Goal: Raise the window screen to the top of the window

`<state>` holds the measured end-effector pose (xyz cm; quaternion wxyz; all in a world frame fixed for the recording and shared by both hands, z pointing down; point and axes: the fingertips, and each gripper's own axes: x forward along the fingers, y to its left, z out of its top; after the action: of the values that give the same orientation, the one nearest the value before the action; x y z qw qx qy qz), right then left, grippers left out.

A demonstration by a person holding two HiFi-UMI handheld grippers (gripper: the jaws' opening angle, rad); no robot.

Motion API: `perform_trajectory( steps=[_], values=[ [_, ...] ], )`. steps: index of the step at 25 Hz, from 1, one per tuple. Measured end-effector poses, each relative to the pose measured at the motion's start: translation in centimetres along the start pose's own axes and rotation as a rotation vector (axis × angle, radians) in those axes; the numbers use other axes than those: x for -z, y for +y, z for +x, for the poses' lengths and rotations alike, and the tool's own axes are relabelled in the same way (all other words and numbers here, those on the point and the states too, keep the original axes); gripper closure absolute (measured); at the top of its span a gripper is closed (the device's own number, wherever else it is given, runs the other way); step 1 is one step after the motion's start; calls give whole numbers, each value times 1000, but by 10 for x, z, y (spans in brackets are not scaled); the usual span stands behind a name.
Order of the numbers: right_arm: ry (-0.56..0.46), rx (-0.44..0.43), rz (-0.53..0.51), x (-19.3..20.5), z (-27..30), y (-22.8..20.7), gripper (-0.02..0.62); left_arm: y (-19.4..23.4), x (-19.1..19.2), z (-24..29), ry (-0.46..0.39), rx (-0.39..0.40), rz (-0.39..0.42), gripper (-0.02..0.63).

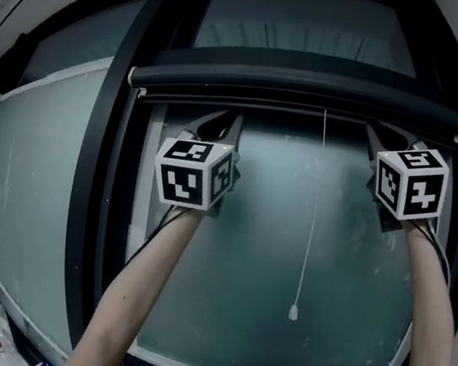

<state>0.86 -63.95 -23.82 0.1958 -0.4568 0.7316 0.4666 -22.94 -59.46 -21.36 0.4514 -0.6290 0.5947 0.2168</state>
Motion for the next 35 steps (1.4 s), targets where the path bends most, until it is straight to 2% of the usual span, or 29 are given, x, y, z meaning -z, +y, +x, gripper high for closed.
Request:
perform_trajectory(
  steps=[2,5,8,10,12,13,15,17,19,21,23,27,32,35],
  values=[
    [-48,1,89,14,-27,15,566,-10,19,-26,-30,-28,-125,565],
    [-61,18,250,59,-86,50,566,-38,70,-79,20,-57,-224,565],
    [43,-17,309,123,-157,111,566,-89,123,-170,104,-54,-253,575],
    [120,-39,321,160,-199,150,566,-129,151,-231,175,-32,-200,582],
    [190,-56,363,189,-239,183,566,-164,176,-286,257,3,-188,585],
    [229,-67,387,201,-261,200,566,-180,191,-315,310,27,-234,585],
    [308,-96,425,222,-312,237,566,-206,229,-379,428,65,-375,584],
    [394,-138,435,244,-364,272,566,-226,274,-444,557,58,-444,584],
    [491,-151,475,267,-413,301,566,-246,311,-502,703,66,-437,584],
    [567,-135,584,284,-450,326,566,-261,329,-542,798,111,-406,586],
    [619,-137,661,291,-472,347,566,-270,333,-561,836,148,-375,584],
    [658,-182,660,288,-489,372,566,-266,331,-566,849,147,-356,584],
    [669,-151,694,289,-489,380,566,-251,318,-540,795,81,-358,586],
    [672,-139,683,285,-486,383,566,-254,310,-535,793,106,-321,589]
  ],
)
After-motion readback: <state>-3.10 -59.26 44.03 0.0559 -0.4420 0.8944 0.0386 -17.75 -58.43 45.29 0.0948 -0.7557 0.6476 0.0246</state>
